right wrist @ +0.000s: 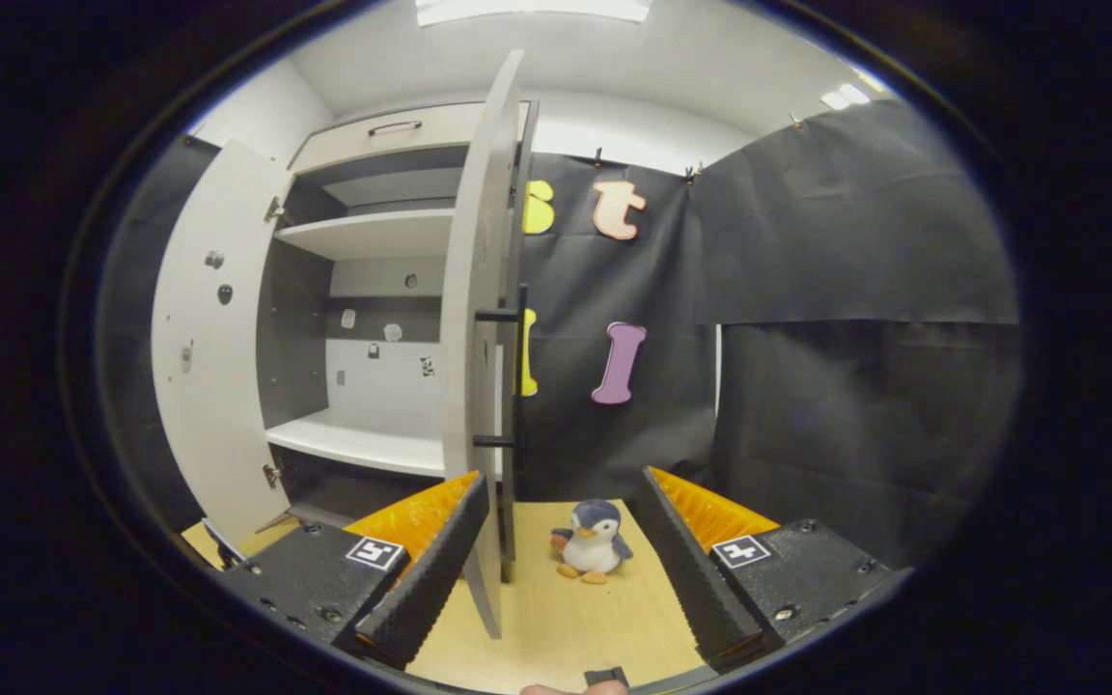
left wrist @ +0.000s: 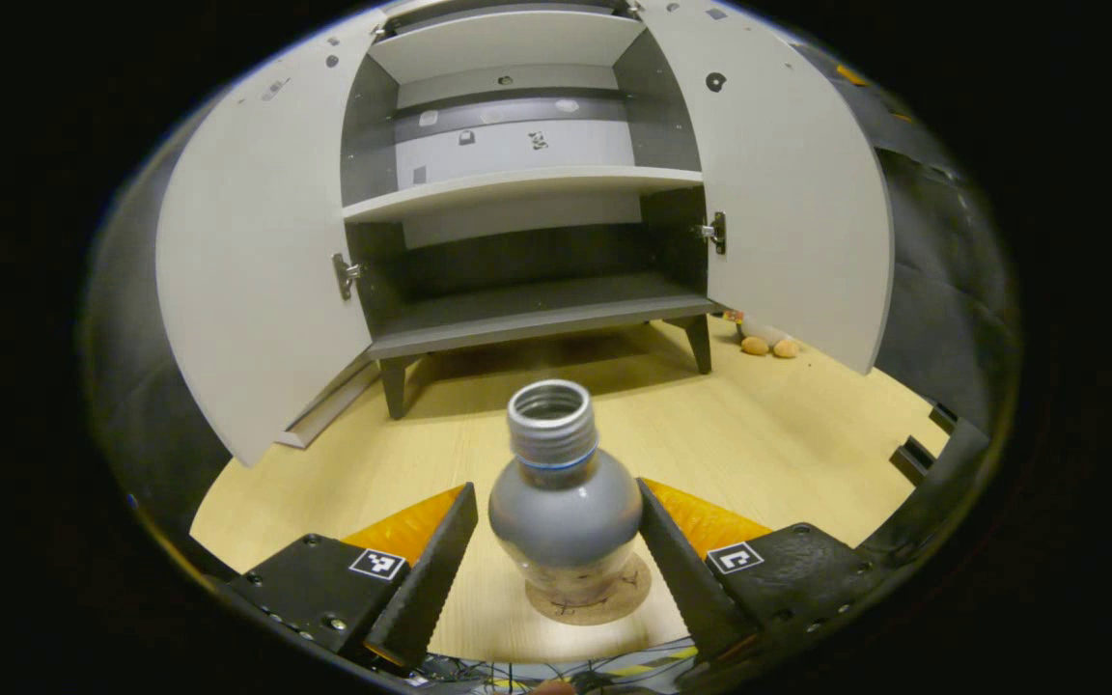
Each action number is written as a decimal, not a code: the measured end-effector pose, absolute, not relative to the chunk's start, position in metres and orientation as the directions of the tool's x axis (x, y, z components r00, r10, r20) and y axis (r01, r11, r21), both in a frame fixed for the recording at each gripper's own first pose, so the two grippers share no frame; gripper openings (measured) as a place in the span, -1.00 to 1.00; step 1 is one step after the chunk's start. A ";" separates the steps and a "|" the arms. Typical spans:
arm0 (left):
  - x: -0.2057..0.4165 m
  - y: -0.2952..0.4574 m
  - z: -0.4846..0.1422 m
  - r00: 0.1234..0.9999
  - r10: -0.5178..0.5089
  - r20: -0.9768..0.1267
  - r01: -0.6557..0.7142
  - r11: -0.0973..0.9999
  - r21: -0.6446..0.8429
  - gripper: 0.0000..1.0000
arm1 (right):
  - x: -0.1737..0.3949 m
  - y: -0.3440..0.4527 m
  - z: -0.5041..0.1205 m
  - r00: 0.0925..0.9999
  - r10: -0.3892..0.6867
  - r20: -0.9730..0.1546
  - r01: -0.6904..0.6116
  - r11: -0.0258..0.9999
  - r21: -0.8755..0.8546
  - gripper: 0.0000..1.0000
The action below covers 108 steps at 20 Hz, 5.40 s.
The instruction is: Grasp the bottle in the cabinet with the left hand and place it on the coaster, then close the right door with the right hand and the left door with the left hand.
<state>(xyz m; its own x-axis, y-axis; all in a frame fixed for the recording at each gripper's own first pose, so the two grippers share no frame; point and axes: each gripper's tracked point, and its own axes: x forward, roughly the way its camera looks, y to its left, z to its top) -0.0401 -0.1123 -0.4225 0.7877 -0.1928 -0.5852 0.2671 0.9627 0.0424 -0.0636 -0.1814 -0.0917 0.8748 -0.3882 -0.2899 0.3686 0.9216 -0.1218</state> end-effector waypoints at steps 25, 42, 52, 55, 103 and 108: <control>-0.019 -0.036 -0.250 0.887 -0.077 -0.456 0.053 0.996 -0.066 0.97 | 0.015 -0.215 -0.072 0.919 -0.301 -0.256 0.296 0.953 -0.059 0.86; 0.006 0.043 -0.159 0.920 0.079 -0.384 -0.082 0.997 0.010 0.92 | 0.042 -0.145 -0.082 0.951 -0.149 -0.272 0.139 0.989 -0.056 0.94; 0.013 0.095 -0.128 0.923 0.131 -0.362 -0.131 0.991 0.024 0.92 | 0.061 -0.125 -0.088 0.948 -0.179 -0.263 0.174 0.984 -0.039 0.95; 0.014 0.112 -0.132 0.912 0.156 -0.379 -0.152 0.988 0.040 1.00 | 0.071 -0.110 -0.095 0.950 -0.151 -0.272 0.151 0.988 -0.021 0.87; 0.092 0.107 -0.077 0.957 0.013 -0.290 -0.014 1.000 0.001 1.00 | -0.044 -0.167 -0.135 0.892 -0.190 -0.410 0.240 0.968 0.074 0.96; 0.096 0.080 -0.080 0.963 -0.045 -0.266 0.043 0.999 -0.014 1.00 | -0.045 -0.171 -0.127 0.894 -0.196 -0.403 0.240 0.969 0.061 0.89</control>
